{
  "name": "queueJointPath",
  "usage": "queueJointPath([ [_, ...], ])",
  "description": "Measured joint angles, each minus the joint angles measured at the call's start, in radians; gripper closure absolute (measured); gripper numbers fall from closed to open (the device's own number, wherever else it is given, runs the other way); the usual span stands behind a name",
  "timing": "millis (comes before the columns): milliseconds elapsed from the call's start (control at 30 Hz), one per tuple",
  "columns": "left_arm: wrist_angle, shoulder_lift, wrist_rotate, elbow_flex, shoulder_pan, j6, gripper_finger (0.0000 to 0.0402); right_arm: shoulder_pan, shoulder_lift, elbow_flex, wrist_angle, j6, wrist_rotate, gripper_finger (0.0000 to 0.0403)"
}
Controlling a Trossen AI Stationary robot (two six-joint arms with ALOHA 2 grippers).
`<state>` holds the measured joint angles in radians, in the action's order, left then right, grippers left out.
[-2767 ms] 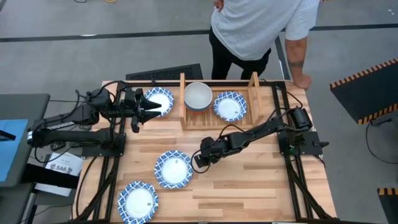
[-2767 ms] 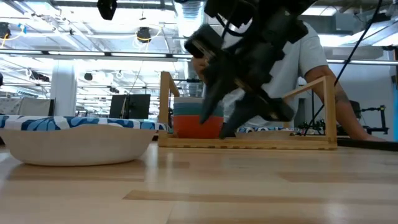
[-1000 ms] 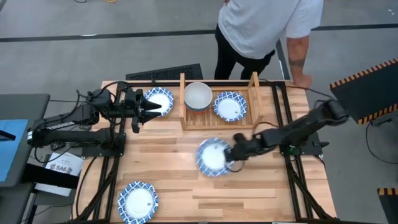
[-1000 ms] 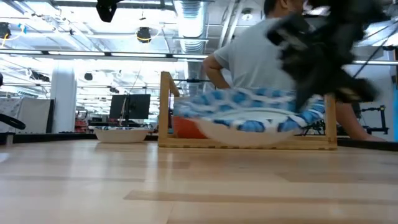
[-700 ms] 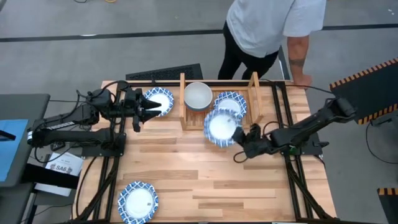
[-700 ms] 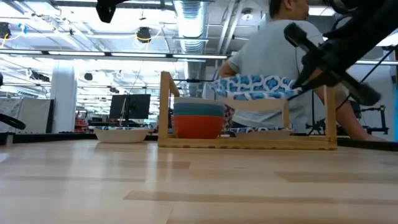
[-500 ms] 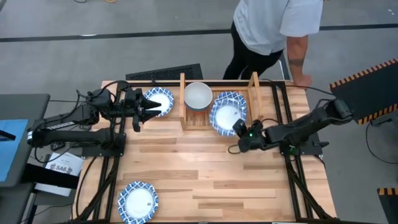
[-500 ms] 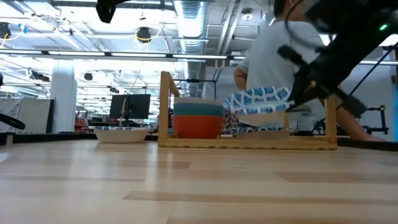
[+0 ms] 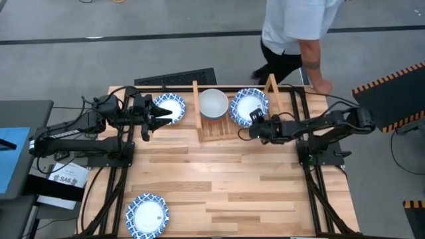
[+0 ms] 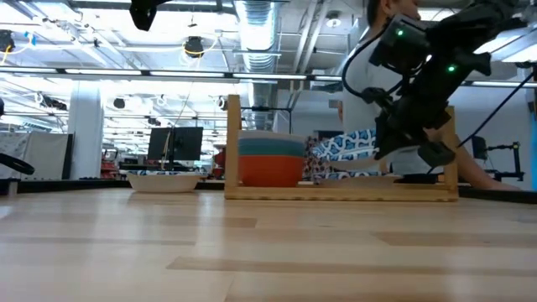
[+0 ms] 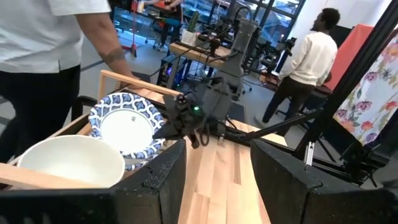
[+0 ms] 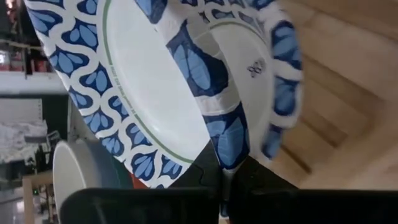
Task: Place and stack bowls onto a shelf
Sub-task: Stack the blue patterned bowl on top of the blue patterned bowl on the shelf
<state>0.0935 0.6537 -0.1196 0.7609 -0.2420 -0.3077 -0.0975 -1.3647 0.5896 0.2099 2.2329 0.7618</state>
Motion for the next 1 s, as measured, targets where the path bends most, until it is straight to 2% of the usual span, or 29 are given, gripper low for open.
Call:
queueJointPath([
  [167,0.000,0.000,-0.001,0.000,0.000,0.000,0.0237,-0.037,0.000,0.000,-0.039,-0.045,-0.055,0.0348],
  [433,-0.001,0.000,-0.002,0.000,0.000,0.000,0.0237,-0.039,0.000,0.000,-0.039,-0.077,-0.057,0.0321],
  [667,-0.001,0.000,-0.002,0.000,0.000,0.000,0.0237,-0.042,0.000,0.000,-0.039,-0.109,-0.117,0.0238],
  [800,-0.001,0.000,-0.002,0.000,0.000,0.000,0.0237,-0.042,0.021,0.000,-0.037,-0.220,-0.167,0.0188],
  [1000,-0.001,0.000,-0.002,0.000,0.000,0.000,0.0237,-0.042,0.095,0.000,0.022,-0.326,-0.185,0.0166],
])
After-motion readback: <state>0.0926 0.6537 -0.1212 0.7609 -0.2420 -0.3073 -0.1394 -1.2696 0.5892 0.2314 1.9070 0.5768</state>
